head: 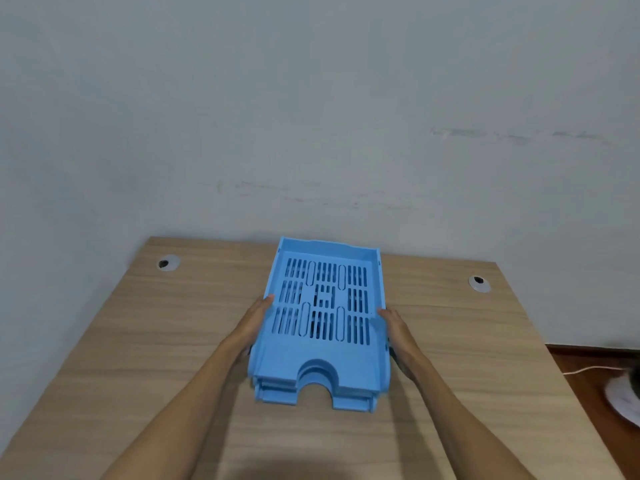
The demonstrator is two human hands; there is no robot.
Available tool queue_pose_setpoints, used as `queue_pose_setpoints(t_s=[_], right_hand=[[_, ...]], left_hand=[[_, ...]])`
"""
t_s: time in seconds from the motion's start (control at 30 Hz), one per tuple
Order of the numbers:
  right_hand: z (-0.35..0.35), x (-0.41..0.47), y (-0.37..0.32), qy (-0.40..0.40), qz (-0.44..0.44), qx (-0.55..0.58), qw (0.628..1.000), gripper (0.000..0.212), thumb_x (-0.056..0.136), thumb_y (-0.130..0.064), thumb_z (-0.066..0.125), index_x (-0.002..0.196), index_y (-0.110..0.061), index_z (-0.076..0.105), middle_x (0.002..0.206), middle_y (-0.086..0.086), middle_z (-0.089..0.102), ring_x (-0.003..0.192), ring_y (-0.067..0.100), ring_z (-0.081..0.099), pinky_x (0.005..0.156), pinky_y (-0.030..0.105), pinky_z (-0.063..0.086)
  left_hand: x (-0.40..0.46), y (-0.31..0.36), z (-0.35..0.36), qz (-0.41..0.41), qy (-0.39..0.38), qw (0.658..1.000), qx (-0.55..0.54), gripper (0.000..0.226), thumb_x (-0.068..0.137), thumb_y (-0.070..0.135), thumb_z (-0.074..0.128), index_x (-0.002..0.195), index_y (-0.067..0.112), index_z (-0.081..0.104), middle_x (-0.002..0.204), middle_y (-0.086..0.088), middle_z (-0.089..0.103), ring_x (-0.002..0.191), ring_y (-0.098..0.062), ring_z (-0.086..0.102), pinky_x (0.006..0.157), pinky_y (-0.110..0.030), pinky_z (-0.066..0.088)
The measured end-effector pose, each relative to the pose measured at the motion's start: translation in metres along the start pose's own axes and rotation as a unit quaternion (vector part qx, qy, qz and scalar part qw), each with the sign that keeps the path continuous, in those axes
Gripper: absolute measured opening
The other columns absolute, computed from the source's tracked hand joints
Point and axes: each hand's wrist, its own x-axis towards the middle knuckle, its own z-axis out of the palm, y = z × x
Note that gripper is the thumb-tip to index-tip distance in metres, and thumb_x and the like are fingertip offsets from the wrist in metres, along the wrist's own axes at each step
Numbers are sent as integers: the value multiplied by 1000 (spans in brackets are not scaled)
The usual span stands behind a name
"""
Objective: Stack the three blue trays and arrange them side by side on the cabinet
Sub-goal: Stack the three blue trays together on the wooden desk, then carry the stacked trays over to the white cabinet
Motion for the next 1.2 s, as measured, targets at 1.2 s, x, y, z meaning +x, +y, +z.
queue_pose_setpoints(t_s=[1.2], right_hand=[[20,-23,-5,-149,64,326,931,69,84,-60,53,123,-5,62,114,27,64,97,39,63,89,52,50]], left_hand=[[-27,25,7,-37,-123,971,-199,65,93,61,38,104,6,70,89,-20,74,73,-31,72,61,-38,60]])
